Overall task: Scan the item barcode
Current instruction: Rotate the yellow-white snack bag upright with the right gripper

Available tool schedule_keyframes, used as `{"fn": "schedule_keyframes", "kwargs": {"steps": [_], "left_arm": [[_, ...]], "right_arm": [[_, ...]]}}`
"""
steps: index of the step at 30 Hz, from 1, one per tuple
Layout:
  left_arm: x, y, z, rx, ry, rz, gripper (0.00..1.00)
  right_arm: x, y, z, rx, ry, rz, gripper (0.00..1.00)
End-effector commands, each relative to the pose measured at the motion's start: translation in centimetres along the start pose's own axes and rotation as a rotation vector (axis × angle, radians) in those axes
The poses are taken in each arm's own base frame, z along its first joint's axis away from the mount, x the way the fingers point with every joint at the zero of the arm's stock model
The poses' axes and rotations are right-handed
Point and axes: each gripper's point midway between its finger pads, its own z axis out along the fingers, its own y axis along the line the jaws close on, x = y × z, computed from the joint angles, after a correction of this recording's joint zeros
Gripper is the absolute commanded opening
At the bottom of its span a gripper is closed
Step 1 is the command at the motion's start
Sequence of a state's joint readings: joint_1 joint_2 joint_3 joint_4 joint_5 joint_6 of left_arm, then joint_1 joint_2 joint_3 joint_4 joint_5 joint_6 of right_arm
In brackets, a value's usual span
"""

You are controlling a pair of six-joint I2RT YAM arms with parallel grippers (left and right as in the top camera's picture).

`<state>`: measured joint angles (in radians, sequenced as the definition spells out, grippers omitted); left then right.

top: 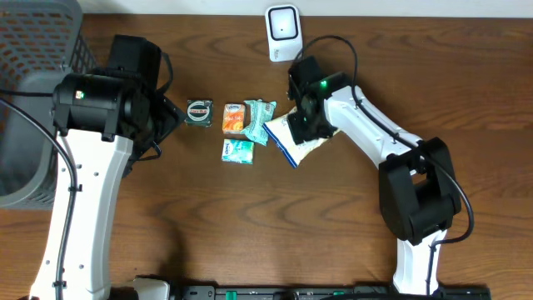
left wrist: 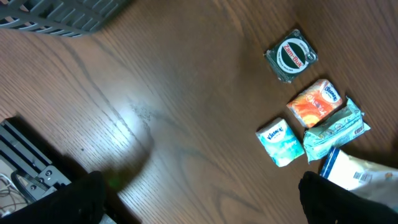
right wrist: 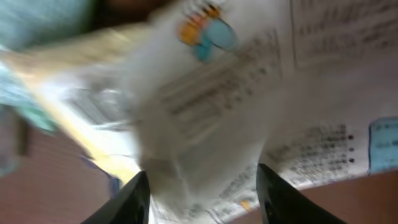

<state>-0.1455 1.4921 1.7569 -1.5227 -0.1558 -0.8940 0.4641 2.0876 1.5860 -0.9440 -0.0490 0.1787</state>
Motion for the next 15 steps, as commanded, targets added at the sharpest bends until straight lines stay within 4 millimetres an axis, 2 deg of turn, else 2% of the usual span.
{"fn": "schedule_keyframes", "kwargs": {"steps": [1, 5, 8, 12, 15], "left_arm": [[-0.1, 0.3, 0.1, -0.013, 0.000, -0.008, 0.98], [-0.1, 0.3, 0.1, -0.013, 0.000, -0.008, 0.98], [-0.1, 0.3, 0.1, -0.013, 0.001, -0.008, 0.98], [-0.1, 0.3, 0.1, -0.013, 0.001, -0.008, 0.98], [-0.1, 0.3, 0.1, -0.013, 0.000, -0.008, 0.98]], "right_arm": [[2.9, -3.2, 1.1, 0.168, 0.074, 0.049, 0.45], [5.9, -6.6, 0.4, 0.325, 0.167, 0.195, 0.40], [6.8, -7.6, -0.8, 0.366, 0.191, 0.225, 0.38], [6.4, -7.8, -3.3, 0.364, 0.157, 0.234, 0.41], [5.3, -7.5, -5.8, 0.341, 0.074, 0.240, 0.49]]}}
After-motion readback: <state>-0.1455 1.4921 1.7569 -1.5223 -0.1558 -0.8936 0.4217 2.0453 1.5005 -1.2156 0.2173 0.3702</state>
